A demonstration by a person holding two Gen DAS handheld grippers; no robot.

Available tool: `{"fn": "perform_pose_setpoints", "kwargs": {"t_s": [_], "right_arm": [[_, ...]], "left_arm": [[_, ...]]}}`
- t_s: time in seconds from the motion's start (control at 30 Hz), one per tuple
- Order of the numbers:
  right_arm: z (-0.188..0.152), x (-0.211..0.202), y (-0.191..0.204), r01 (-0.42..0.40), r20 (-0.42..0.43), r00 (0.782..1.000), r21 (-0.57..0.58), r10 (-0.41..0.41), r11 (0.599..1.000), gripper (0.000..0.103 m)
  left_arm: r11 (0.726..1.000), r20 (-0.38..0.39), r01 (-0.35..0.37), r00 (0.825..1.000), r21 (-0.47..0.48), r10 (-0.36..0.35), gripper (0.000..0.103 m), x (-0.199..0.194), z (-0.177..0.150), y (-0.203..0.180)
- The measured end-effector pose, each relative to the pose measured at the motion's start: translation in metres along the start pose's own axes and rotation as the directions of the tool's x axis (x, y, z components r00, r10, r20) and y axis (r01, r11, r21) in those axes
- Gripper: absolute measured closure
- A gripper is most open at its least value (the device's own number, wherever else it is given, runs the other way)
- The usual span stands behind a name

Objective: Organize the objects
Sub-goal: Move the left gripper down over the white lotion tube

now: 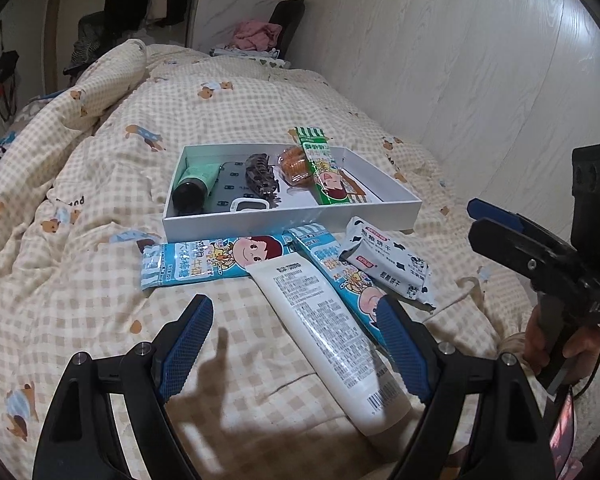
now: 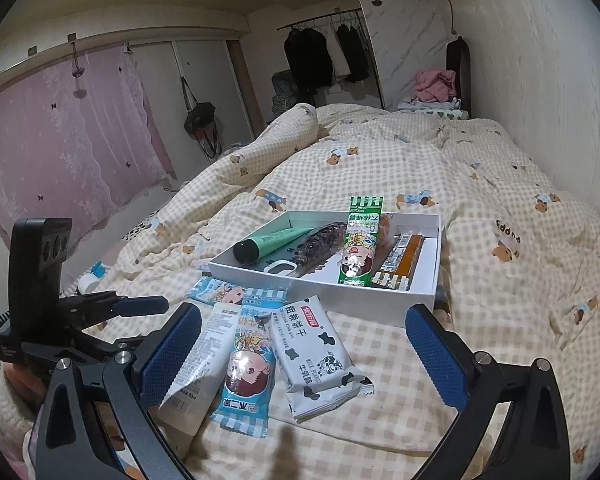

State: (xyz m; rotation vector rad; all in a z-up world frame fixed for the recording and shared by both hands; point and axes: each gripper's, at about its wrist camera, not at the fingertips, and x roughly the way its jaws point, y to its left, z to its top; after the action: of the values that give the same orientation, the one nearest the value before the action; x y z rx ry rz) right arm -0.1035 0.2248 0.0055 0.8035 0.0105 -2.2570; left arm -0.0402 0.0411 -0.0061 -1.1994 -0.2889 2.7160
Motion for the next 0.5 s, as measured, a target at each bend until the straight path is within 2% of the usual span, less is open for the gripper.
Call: {"fn": "perform_pose_setpoints", "kwargs": {"t_s": [0.23,0.5], "right_arm": [[-0.0004,0.0024,-0.0033,-0.003,-0.007,1.0,0.012,0.003,1.0,0.0],[-0.0006,0.0035,-0.0039,-0.005,-0.01,1.0,0.017,0.005,1.0,0.0]], "left_arm": [[1.0,-0.005,-0.007,1.0,-0.003,0.007,0.016,0.0009,-0.0009,0.0002],[0.998,-0.014,0.062,0.998,0.0,-0.062,0.015,0.0016,-0.002,-0.0018]]}}
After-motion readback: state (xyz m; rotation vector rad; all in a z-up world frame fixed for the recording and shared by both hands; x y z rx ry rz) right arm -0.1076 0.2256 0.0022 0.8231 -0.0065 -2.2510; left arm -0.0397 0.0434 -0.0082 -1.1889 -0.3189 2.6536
